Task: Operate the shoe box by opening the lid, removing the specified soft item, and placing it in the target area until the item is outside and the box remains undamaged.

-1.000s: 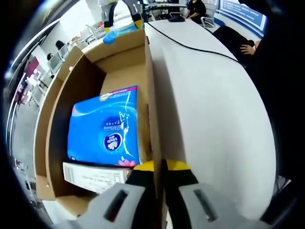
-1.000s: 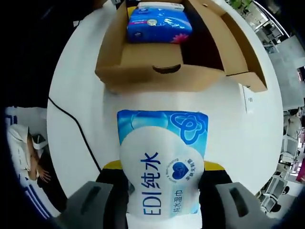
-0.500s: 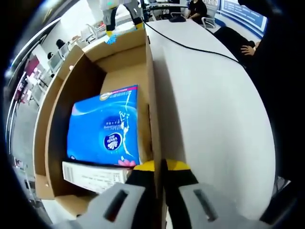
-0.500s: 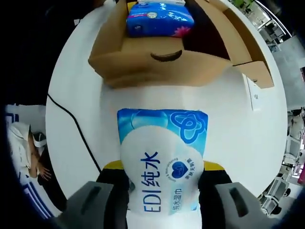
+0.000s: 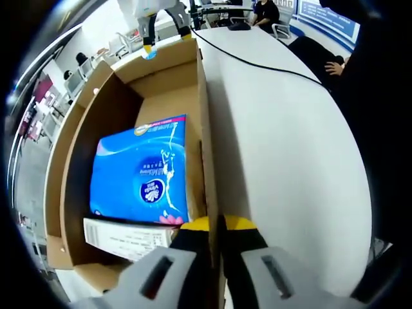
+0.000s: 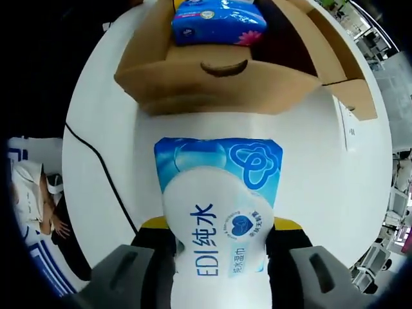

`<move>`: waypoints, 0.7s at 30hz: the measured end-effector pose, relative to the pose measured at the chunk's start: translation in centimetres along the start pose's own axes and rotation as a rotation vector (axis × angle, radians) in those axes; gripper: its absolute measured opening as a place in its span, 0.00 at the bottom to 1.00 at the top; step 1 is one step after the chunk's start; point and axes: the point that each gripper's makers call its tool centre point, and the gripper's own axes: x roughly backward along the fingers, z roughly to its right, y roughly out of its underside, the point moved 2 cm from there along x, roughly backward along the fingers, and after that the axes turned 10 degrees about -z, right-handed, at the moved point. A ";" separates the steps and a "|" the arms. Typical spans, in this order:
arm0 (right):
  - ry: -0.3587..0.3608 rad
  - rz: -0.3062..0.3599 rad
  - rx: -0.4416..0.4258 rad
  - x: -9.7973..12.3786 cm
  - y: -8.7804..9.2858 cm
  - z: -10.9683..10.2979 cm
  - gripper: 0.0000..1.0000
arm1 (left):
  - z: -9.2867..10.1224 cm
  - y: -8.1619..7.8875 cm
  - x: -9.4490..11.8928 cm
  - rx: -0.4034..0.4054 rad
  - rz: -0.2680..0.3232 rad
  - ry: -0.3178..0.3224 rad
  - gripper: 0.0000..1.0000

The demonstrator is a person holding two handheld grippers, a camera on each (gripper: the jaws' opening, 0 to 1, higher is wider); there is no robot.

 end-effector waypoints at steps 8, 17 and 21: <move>-0.010 -0.015 -0.020 -0.1 0.0 0.2 0.57 | 0.0 0.0 0.0 -0.004 0.000 -0.003 0.02; -0.002 -0.019 -0.029 -0.1 0.0 0.1 0.58 | 0.1 0.0 0.0 -0.012 -0.007 -0.010 0.03; 0.003 -0.015 -0.032 -0.1 0.0 0.1 0.59 | 0.1 0.0 0.0 -0.013 -0.012 -0.015 0.03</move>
